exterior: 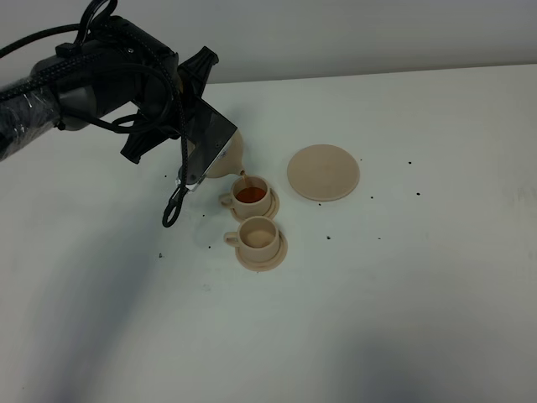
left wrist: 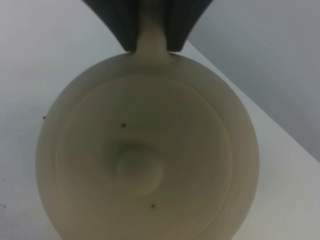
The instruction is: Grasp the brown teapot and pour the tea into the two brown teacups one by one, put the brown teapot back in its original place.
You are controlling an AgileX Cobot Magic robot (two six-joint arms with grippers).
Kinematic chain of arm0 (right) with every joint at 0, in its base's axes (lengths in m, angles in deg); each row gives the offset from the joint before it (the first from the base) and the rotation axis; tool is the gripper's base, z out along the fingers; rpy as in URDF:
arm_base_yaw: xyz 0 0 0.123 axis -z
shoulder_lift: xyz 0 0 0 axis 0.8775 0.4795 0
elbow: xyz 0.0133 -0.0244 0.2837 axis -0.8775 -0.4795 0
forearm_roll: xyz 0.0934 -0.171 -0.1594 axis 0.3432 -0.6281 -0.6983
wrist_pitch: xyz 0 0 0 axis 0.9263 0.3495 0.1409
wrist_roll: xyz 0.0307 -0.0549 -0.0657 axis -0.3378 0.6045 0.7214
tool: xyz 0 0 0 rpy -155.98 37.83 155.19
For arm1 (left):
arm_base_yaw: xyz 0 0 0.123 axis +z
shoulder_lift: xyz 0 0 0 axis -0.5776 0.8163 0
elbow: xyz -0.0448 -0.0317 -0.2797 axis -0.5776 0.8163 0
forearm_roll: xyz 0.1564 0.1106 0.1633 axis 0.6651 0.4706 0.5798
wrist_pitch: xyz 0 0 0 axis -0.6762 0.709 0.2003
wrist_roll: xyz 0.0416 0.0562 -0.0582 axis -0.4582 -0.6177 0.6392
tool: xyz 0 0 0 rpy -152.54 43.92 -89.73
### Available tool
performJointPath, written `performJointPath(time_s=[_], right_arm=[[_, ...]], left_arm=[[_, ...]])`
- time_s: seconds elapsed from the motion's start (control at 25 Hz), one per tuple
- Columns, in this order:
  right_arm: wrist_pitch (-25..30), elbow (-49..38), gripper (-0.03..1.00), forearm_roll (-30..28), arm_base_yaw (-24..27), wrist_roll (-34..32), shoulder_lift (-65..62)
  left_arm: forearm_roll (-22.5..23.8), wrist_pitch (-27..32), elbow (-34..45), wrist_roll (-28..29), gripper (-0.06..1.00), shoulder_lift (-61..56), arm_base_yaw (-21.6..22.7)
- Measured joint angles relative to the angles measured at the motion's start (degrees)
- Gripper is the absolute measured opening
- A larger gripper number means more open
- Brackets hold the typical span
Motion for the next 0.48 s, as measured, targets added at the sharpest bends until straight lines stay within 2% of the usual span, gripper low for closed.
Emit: performJointPath(time_s=[0.48], right_arm=[[0.0,0.0,0.49,0.0,0.0,0.0,0.0]], left_arm=[[0.0,-1.2,0.0,-1.0,0.15,0.0,0.0]])
